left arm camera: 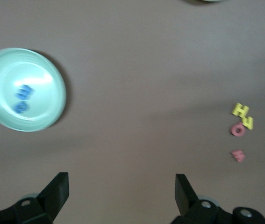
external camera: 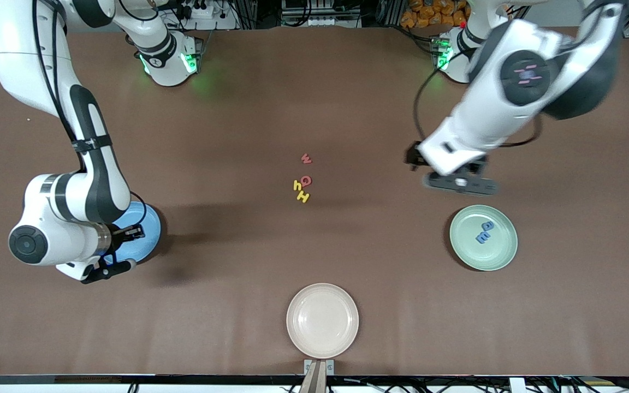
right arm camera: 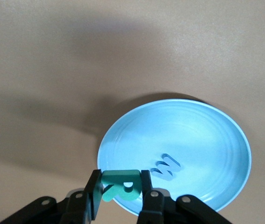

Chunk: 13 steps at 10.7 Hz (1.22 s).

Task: Sort uppercase to blue plate, lowercase to green plate
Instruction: 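Carry the teal R onto the blue plate while the left gripper returns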

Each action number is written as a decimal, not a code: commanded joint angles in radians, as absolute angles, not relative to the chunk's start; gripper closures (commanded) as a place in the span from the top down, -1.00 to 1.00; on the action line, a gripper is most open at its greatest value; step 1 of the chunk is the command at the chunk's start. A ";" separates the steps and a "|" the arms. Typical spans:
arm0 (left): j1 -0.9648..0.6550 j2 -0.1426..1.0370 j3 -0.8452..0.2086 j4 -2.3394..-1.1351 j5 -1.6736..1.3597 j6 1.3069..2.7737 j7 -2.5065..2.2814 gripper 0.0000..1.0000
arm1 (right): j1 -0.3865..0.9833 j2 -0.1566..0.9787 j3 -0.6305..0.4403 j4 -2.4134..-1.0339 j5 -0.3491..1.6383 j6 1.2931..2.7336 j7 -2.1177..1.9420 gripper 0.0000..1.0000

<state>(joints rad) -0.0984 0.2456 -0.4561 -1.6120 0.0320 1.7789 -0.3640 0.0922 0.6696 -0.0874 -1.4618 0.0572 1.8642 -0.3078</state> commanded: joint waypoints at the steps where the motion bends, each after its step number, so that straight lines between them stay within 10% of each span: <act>1: -0.156 0.276 -0.476 -1.598 0.021 1.819 -0.406 1.00 | 0.065 0.649 -0.071 -1.491 0.044 1.864 -0.319 0.99; 13: -0.342 0.443 -0.543 -1.598 0.164 2.046 -0.105 1.00 | 0.115 0.667 -0.067 -1.491 0.060 1.936 -0.270 1.00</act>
